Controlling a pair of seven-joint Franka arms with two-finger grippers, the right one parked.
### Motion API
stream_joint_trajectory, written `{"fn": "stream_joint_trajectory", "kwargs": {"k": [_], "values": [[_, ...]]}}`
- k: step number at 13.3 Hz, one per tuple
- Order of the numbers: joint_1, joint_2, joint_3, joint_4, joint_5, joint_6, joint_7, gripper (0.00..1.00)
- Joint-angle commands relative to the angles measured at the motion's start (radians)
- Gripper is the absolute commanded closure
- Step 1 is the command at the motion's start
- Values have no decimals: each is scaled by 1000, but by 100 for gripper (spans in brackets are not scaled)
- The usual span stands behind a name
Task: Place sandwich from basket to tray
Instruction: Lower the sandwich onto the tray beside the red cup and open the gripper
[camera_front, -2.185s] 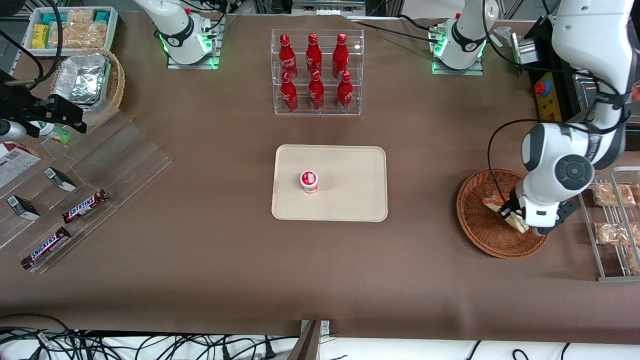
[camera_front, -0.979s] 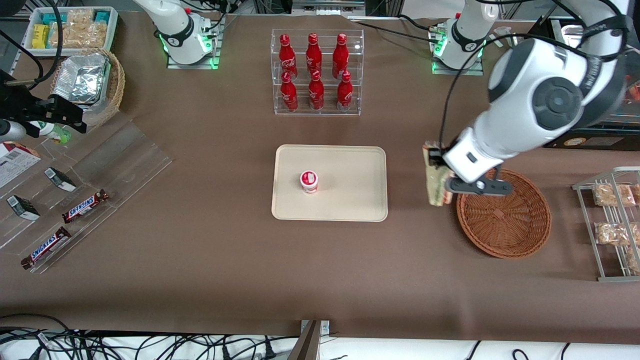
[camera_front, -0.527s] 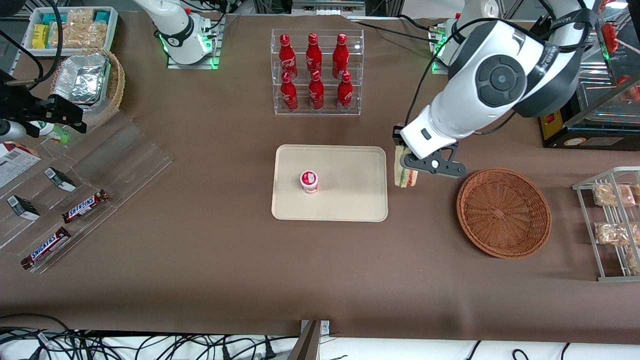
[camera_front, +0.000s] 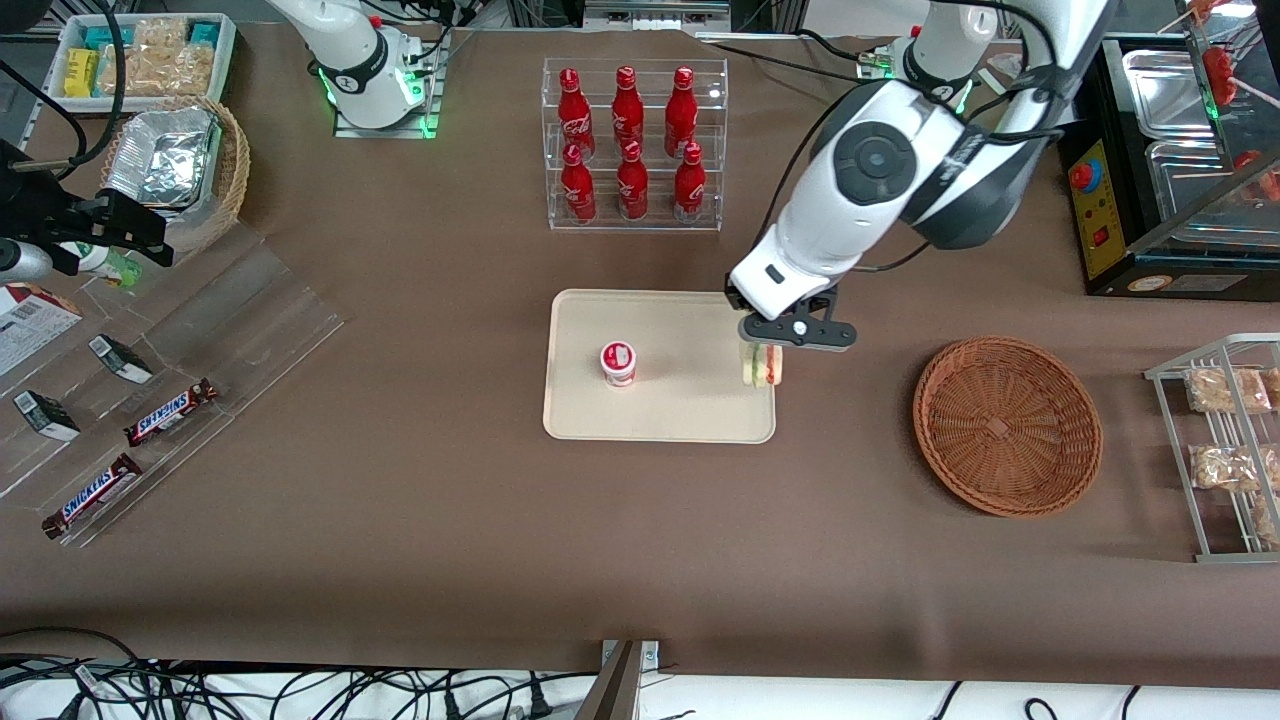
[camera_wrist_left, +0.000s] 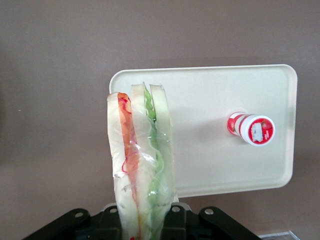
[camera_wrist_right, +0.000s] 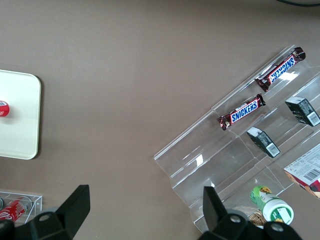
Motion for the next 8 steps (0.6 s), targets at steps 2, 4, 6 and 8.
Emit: {"fn": "stream_joint_trajectory", "kwargs": {"k": [2,4,6,8], "values": [[-50,71,-4,-52,167,90,-141,98],[-74,131,-4,-52,253,115,-206,98],[-97,180,-3,-50,305,127,-245,98],[-100,214,-3,-48,333,158,-263,97]]}}
